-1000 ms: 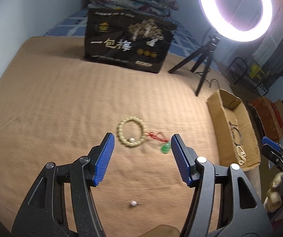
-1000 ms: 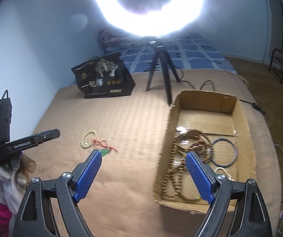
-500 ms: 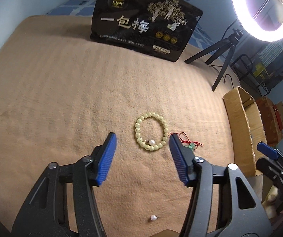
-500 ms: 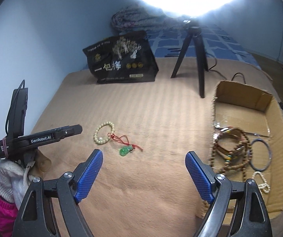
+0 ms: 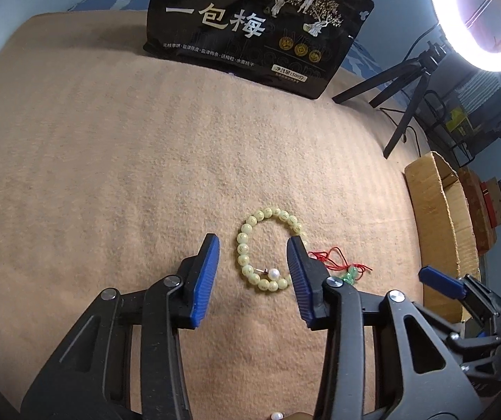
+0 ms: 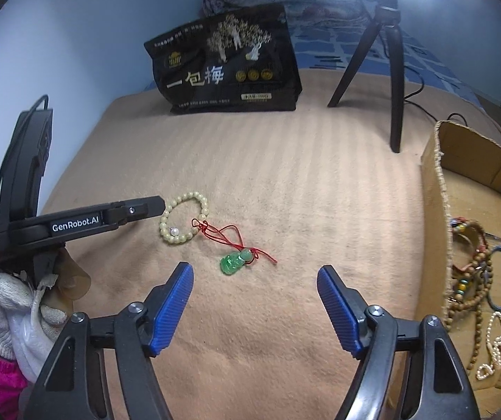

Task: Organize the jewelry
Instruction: 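Move left tool to the cream bead bracelet while right tool approaches the green jade pendant, then close left tool on the cream bracelet while right tool closes on the jade pendant, then carry the bracelet in left tool and pendant in right tool over the box, then open right tool to drop the pendant while left tool drops the bracelet into the box, then move both open tools from the box to the two pearl earrings on the blanket, then close left tool on one pearl earring while right tool grasps the other earring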

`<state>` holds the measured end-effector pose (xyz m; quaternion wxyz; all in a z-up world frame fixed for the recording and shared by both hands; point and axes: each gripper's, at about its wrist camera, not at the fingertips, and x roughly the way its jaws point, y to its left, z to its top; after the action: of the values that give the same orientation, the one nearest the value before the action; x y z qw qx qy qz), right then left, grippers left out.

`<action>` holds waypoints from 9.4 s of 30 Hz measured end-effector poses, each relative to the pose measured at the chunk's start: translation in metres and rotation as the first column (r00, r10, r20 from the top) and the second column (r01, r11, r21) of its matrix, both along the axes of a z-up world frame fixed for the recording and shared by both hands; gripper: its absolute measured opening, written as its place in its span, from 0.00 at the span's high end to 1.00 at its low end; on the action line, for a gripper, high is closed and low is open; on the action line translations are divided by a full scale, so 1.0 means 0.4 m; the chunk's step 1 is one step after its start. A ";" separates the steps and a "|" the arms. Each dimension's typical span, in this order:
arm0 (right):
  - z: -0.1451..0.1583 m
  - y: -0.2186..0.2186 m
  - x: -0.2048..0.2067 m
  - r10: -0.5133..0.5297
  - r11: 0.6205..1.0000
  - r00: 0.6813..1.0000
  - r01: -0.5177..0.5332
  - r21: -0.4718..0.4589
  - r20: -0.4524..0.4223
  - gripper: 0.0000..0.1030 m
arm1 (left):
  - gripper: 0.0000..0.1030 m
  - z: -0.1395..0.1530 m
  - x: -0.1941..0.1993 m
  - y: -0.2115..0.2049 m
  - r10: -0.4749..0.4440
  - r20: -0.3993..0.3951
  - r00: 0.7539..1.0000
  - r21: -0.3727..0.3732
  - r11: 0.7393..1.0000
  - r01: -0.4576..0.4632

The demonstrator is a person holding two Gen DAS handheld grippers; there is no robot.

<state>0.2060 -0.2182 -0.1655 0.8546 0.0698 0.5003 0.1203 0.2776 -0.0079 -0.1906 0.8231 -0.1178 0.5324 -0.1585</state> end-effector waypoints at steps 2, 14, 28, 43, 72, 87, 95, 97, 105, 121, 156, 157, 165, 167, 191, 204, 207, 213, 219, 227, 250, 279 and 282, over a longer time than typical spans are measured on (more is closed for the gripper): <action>-0.009 0.009 0.005 0.004 1.000 1.000 -0.004 -0.004 -0.005 0.29 | 0.64 -0.010 0.008 -0.003 0.000 -0.006 1.000 0.001 1.000 0.000; -0.067 0.077 0.035 0.050 0.992 0.999 -0.052 -0.112 -0.015 0.36 | 0.73 -0.047 0.036 -0.028 -0.024 -0.007 1.000 0.049 0.998 0.025; -0.114 0.100 0.068 0.055 0.986 0.998 -0.061 -0.155 -0.042 0.56 | 0.92 -0.055 0.045 -0.032 -0.032 0.014 0.999 0.092 0.995 0.030; -0.100 0.083 0.060 0.037 0.992 0.999 -0.041 -0.120 -0.033 0.73 | 0.95 -0.022 0.018 -0.034 -0.033 0.038 0.999 0.059 0.998 0.030; -0.098 0.063 0.064 0.027 0.997 0.998 -0.030 -0.064 -0.054 0.50 | 0.95 0.063 -0.039 -0.051 -0.056 0.097 0.994 0.050 0.997 0.051; -0.041 0.060 0.036 0.031 0.995 1.000 -0.031 -0.092 0.004 0.71 | 0.95 0.118 -0.059 -0.080 -0.074 0.139 0.988 0.036 0.997 0.069; 0.047 0.006 0.003 0.010 0.997 0.998 -0.005 -0.077 0.068 0.71 | 0.95 0.183 -0.089 -0.112 -0.091 0.181 0.979 0.014 0.996 0.090; 0.068 -0.024 -0.009 -0.002 0.997 0.996 0.008 -0.074 0.086 0.71 | 0.95 0.195 -0.094 -0.124 -0.097 0.188 0.977 0.009 0.995 0.097; 0.152 -0.149 -0.041 -0.064 0.996 0.985 0.074 -0.057 0.157 0.71 | 0.95 0.249 -0.128 -0.210 -0.149 0.226 0.963 -0.014 0.988 0.156; 0.239 -0.411 -0.066 -0.233 0.969 0.944 0.247 -0.032 0.232 0.71 | 0.95 0.320 -0.154 -0.444 -0.257 0.282 0.924 -0.048 0.958 0.281; 0.102 -0.601 -0.019 -0.331 0.939 0.934 0.340 -0.053 0.131 0.71 | 0.95 0.221 0.030 -0.748 -0.295 0.239 0.925 0.020 0.954 0.299; 0.100 -0.603 -0.019 -0.332 0.939 0.935 0.340 -0.050 0.128 0.71 | 0.95 0.218 0.032 -0.751 -0.294 0.238 0.926 0.024 0.955 0.297; 0.091 -0.608 -0.016 -0.334 0.939 0.936 0.340 -0.039 0.114 0.70 | 0.95 0.206 0.051 -0.747 -0.284 0.226 0.932 0.019 0.958 0.287; 0.090 -0.609 -0.016 -0.338 0.938 0.934 0.344 -0.041 0.118 0.69 | 0.95 0.209 0.052 -0.743 -0.282 0.225 0.933 0.019 0.958 0.285; 0.145 -0.596 -0.083 -0.355 0.929 0.921 0.366 -0.046 0.160 0.34 | 0.95 0.282 -0.018 -0.697 -0.289 0.255 0.923 0.045 0.957 0.287; 0.208 -0.513 -0.141 -0.314 0.947 0.927 0.321 -0.003 0.205 0.19 | 0.57 0.356 -0.124 -0.530 -0.255 0.312 0.915 0.078 0.967 0.243; 0.216 -0.491 -0.147 -0.298 0.953 0.931 0.304 0.006 0.211 0.16 | 0.57 0.363 -0.150 -0.470 -0.243 0.317 0.917 0.092 0.970 0.225; 0.235 -0.438 -0.152 -0.272 0.962 0.935 0.272 0.033 0.227 0.13 | 0.57 0.365 -0.189 -0.340 -0.184 0.330 0.926 0.088 0.983 0.163; 0.235 -0.360 -0.145 -0.218 0.976 0.947 0.212 0.049 0.235 0.12 | 0.57 0.342 -0.238 -0.200 -0.124 0.335 0.934 0.091 0.991 0.098; 0.220 -0.248 -0.134 -0.139 0.990 0.952 0.129 0.056 0.273 0.12 | 0.57 0.272 -0.304 -0.066 -0.092 0.297 0.951 0.123 0.991 0.057; 0.104 -0.027 -0.046 0.088 0.995 0.987 -0.094 0.043 0.131 0.30 | 0.71 0.046 -0.421 -0.051 -0.220 0.173 0.960 0.154 0.969 0.194; -0.063 0.195 0.078 0.250 0.968 0.967 -0.249 -0.017 0.051 0.60 | 0.91 -0.016 -0.372 -0.019 -0.187 0.200 0.962 0.218 0.965 0.143; -0.076 0.222 0.090 0.261 0.965 0.964 -0.259 -0.026 0.053 0.63 | 0.91 -0.014 -0.369 -0.005 -0.176 0.203 0.963 0.215 0.968 0.131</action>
<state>0.2420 -0.1294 -0.1960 0.8457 -0.0078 0.4822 0.2286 0.1300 -0.0101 -0.1962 0.8698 0.0256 0.4587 -0.1800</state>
